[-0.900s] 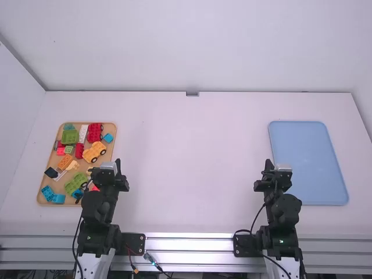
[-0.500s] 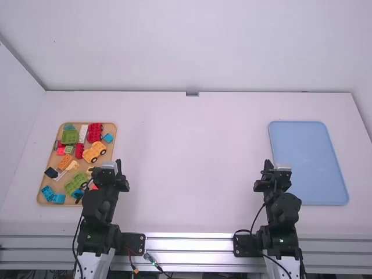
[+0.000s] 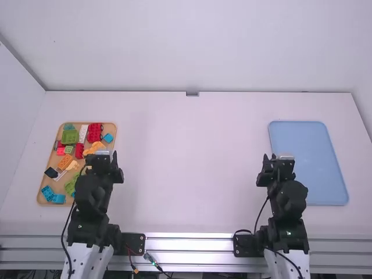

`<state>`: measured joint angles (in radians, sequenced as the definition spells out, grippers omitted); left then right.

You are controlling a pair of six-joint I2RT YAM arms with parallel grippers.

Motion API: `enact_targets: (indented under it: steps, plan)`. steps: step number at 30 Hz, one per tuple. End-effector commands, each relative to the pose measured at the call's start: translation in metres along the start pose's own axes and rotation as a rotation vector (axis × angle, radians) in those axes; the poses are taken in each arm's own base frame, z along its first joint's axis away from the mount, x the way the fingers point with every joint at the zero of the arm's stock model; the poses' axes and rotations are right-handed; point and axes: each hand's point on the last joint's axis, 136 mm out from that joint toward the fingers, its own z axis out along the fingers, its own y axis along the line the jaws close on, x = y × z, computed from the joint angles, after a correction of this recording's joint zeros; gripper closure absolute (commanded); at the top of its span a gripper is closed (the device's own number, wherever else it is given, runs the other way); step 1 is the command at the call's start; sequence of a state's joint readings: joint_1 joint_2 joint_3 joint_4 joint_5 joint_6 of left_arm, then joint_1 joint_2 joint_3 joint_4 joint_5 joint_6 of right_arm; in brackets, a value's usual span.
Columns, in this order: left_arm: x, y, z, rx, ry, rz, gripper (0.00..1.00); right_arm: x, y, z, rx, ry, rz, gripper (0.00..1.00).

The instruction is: Assemble lego blocks to make yellow taxi

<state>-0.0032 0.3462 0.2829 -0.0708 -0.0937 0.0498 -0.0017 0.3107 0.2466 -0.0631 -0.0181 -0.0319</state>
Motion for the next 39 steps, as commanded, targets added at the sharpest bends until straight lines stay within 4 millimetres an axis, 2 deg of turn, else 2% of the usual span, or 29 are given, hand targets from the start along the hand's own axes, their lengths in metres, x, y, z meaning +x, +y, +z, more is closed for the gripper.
enact_targets:
  steps: [1, 9, 12, 16, 18, 20, 22, 23, 25, 27, 29, 32, 35, 39]
  plan:
    - [-0.021, 0.007, 0.001, -0.04, 0.002, 0.05, 0.72, -0.023, 0.001, -0.001, -0.004, -0.017, -0.009, 0.72]
    - [-0.06, 0.018, 0.019, -0.044, 0.139, 0.127, 0.57, -0.052, 0.002, 0.014, -0.019, 0.051, -0.028, 0.57]
    - [-0.076, 0.029, 0.03, -0.037, 0.212, 0.154, 0.5, -0.064, 0.002, 0.023, -0.025, 0.079, -0.036, 0.5]
    - [-0.084, 0.042, 0.046, -0.001, 0.333, 0.209, 0.42, -0.078, 0.003, 0.037, -0.037, 0.115, -0.046, 0.42]
    - [-0.084, 0.046, 0.052, 0.006, 0.368, 0.219, 0.39, -0.082, 0.004, 0.042, -0.04, 0.12, -0.049, 0.39]
    - [-0.082, 0.055, 0.066, 0.033, 0.441, 0.269, 0.34, -0.091, 0.006, 0.052, -0.051, 0.134, -0.057, 0.34]
    - [-0.08, 0.054, 0.073, 0.079, 0.472, 0.326, 0.32, -0.096, 0.008, 0.057, -0.058, 0.137, -0.062, 0.32]
    - [-0.08, 0.056, 0.083, 0.11, 0.496, 0.358, 0.29, -0.102, 0.01, 0.063, -0.066, 0.141, -0.067, 0.29]
    - [-0.08, 0.069, 0.099, 0.09, 0.533, 0.373, 0.25, -0.108, 0.015, 0.073, -0.081, 0.151, -0.076, 0.25]
    - [-0.08, 0.074, 0.104, 0.08, 0.548, 0.385, 0.23, -0.11, 0.016, 0.076, -0.085, 0.156, -0.079, 0.23]
    - [-0.072, 0.088, 0.124, 0.104, 0.612, 0.477, 0.19, -0.115, 0.022, 0.089, -0.101, 0.174, -0.091, 0.18]
    - [-0.064, 0.096, 0.137, 0.123, 0.665, 0.494, 0.14, -0.119, 0.027, 0.098, -0.113, 0.188, -0.099, 0.14]
    - [-0.051, 0.104, 0.147, 0.121, 0.73, 0.453, 0.11, -0.122, 0.032, 0.108, -0.131, 0.199, -0.139, 0.11]
    - [-0.046, 0.114, 0.162, 0.061, 0.766, 0.288, 0.07, -0.124, 0.04, 0.119, -0.159, 0.213, -0.218, 0.07]
